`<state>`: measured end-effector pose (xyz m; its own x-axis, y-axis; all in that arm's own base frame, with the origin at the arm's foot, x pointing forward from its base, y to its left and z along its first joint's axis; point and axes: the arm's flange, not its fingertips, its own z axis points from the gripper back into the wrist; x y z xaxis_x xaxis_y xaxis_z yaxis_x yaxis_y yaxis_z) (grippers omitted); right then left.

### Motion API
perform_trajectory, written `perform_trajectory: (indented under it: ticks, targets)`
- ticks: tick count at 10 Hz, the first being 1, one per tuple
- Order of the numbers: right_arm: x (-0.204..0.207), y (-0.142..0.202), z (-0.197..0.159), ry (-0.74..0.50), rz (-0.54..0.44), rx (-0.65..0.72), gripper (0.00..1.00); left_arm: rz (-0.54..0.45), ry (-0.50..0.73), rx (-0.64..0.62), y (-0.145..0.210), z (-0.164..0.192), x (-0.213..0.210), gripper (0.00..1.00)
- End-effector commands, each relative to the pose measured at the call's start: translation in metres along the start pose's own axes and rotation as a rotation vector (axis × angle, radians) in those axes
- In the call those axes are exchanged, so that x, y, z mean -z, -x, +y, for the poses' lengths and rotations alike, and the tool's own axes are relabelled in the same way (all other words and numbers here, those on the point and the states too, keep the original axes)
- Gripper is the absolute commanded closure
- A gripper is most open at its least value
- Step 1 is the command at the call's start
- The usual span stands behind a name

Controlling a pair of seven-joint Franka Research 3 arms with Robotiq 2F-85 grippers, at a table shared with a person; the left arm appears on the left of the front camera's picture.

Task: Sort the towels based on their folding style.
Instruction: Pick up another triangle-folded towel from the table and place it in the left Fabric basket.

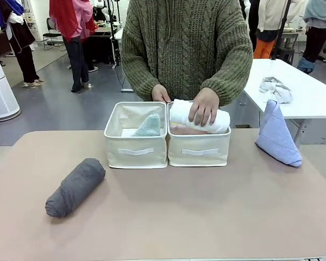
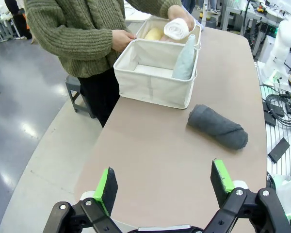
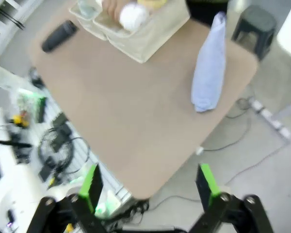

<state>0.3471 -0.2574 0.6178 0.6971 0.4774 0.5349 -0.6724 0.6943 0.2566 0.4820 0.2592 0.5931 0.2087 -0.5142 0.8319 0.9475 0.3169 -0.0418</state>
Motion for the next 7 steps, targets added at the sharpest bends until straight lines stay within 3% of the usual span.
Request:
perform_trajectory:
  ticks: [1, 4, 5, 7]
  targets:
    - [0.046, -0.024, 0.012, 0.076, 0.045, 0.014, 0.00, 0.002, -0.005, 0.000, -0.001, -0.001, -0.001, 0.00]
    - [0.095, -0.047, 0.017, 0.052, 0.083, 0.015, 0.00, 0.002, -0.005, 0.000, -0.001, -0.001, -0.001, 0.00]
    - [0.098, -0.049, 0.019, 0.013, 0.045, 0.019, 0.00, 0.002, -0.005, 0.000, -0.001, -0.001, -0.001, 0.00]
    - [0.084, -0.052, 0.010, 0.046, 0.077, -0.005, 0.00, 0.002, -0.005, 0.000, -0.001, -0.001, -0.001, 0.00]
